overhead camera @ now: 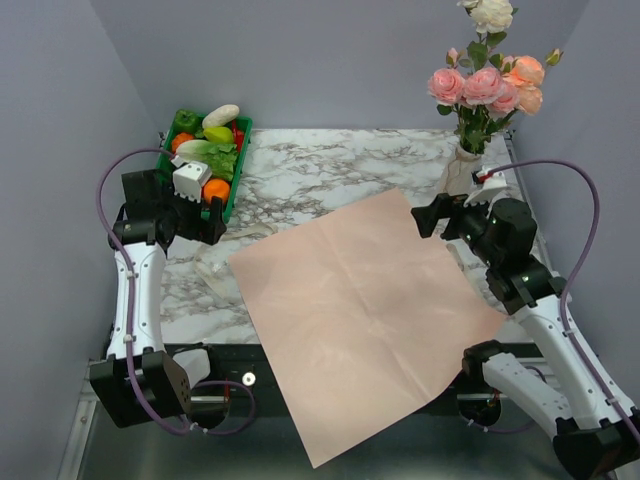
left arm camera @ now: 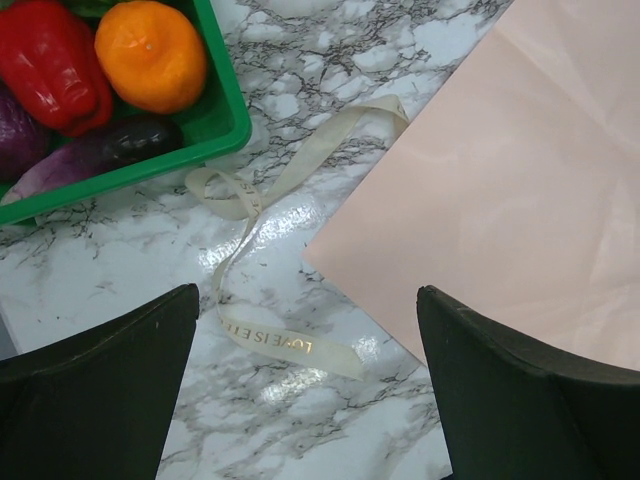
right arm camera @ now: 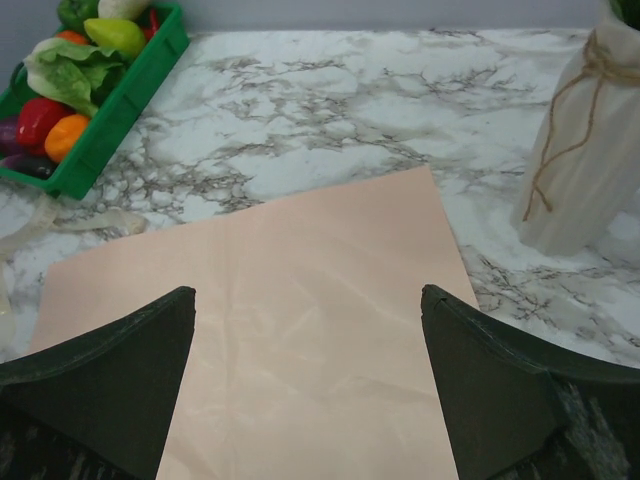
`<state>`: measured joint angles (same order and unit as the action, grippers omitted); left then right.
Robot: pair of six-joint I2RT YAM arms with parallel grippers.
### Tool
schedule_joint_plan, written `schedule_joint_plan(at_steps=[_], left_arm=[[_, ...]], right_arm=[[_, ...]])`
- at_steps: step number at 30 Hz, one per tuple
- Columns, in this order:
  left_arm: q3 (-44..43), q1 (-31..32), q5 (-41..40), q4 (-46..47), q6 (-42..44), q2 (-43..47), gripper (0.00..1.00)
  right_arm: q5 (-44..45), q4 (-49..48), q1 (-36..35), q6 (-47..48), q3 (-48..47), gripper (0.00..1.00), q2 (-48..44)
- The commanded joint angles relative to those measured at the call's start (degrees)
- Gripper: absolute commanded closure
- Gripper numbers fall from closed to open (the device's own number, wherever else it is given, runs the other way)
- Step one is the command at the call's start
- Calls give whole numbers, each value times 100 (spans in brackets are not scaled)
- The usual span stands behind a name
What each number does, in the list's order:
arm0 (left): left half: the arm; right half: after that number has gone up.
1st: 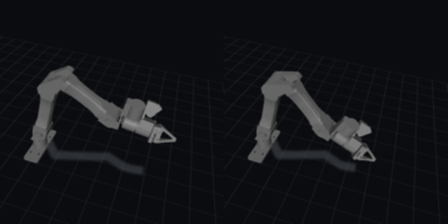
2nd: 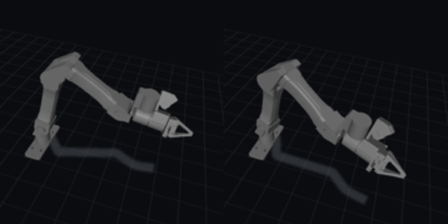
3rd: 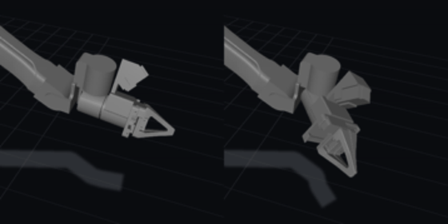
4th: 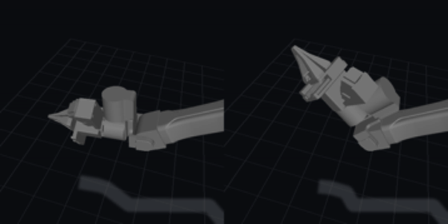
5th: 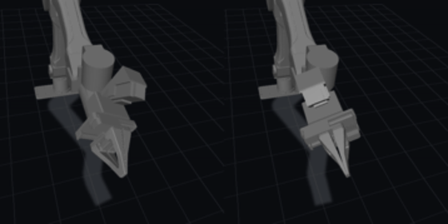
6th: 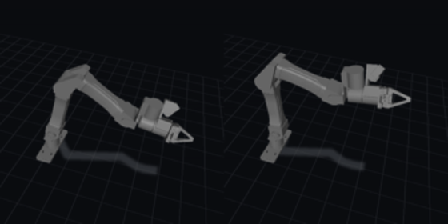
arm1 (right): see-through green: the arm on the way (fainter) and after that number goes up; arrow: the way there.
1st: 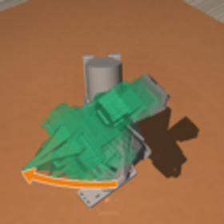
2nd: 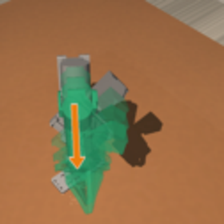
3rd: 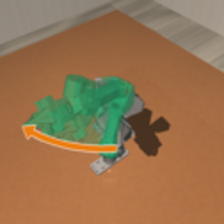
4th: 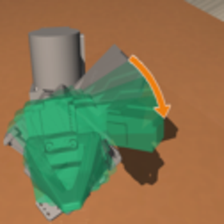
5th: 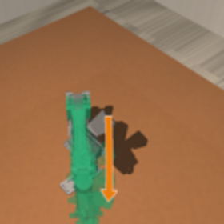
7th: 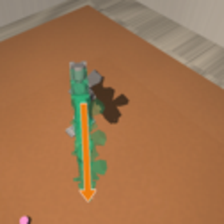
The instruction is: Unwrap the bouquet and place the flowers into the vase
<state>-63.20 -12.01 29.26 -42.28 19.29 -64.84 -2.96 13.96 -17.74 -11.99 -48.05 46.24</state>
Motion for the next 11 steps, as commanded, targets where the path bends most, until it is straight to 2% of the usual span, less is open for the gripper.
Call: schedule_joint_plan(at_steps=[1,4,6,11], left_arm=[[132,-38,282,238,-197,-81,1],[176,-29,352,352,-320,-125,1],[194,-29,414,414,-364,-143,1],[71,50,467,519,-444,-196,1]], right_arm=[[-538,-367,-124,-84,50,0,25],[-504,-586,-396,-154,112,0,139],[-24,-596,-677,-120,51,0,393],[454,-446,-1381,-23,-309,0,869]])
